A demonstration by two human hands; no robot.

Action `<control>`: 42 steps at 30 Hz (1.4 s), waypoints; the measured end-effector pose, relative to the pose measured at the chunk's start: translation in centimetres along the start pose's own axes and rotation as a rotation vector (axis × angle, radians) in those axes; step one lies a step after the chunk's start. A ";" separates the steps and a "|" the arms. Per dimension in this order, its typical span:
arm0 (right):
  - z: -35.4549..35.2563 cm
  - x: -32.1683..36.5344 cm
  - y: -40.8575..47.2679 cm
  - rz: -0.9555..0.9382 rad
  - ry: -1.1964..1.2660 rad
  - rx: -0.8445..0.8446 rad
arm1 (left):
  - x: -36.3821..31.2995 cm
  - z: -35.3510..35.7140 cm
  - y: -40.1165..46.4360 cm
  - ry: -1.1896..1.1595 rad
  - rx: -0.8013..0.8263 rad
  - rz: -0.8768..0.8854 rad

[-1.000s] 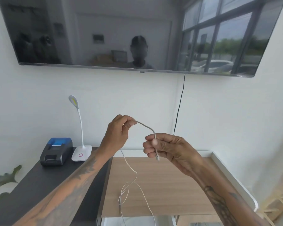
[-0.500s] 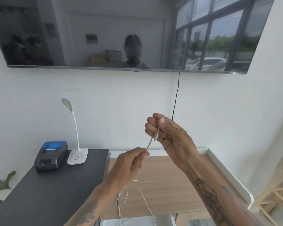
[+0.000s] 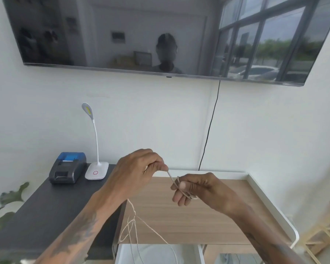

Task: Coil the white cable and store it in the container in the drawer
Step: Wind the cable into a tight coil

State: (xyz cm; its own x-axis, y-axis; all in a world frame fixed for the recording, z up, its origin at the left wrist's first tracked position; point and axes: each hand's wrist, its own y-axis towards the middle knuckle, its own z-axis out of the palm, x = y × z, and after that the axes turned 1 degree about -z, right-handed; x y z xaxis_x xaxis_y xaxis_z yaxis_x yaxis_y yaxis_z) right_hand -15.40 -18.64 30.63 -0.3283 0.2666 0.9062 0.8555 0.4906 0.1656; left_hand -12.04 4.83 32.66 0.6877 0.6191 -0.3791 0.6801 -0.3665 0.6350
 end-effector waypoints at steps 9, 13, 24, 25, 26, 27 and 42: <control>0.5 4.1 -1.7 0.014 0.870 -0.005 | -1.3 5.0 -1.3 -0.420 -0.122 -0.036; 1.4 3.8 -0.6 -0.158 0.688 -0.388 | -3.0 7.4 -3.9 -0.439 0.028 -0.028; 1.7 1.3 -2.9 0.104 0.076 0.030 | 0.1 1.6 -2.2 -0.212 -0.041 0.019; 1.7 2.1 -3.2 0.122 0.250 0.079 | 0.1 1.8 -2.1 -0.262 -0.054 0.015; 1.8 2.7 -3.4 0.121 0.411 0.111 | -0.1 2.2 -2.3 -0.307 -0.071 0.007; 1.9 3.3 -3.6 0.105 0.570 0.116 | -0.5 2.7 -2.5 -0.350 -0.088 -0.008; 2.8 0.4 -2.3 -0.248 -0.642 -0.349 | -3.0 4.8 -4.8 -0.072 0.059 0.109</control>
State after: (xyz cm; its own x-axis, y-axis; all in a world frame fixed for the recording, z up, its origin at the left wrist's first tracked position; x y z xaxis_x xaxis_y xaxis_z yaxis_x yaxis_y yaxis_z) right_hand -18.66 -17.36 29.56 -0.6034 0.6642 0.4413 0.7685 0.3367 0.5441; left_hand -16.15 1.35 27.55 0.7731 0.5229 -0.3590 0.6129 -0.4700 0.6352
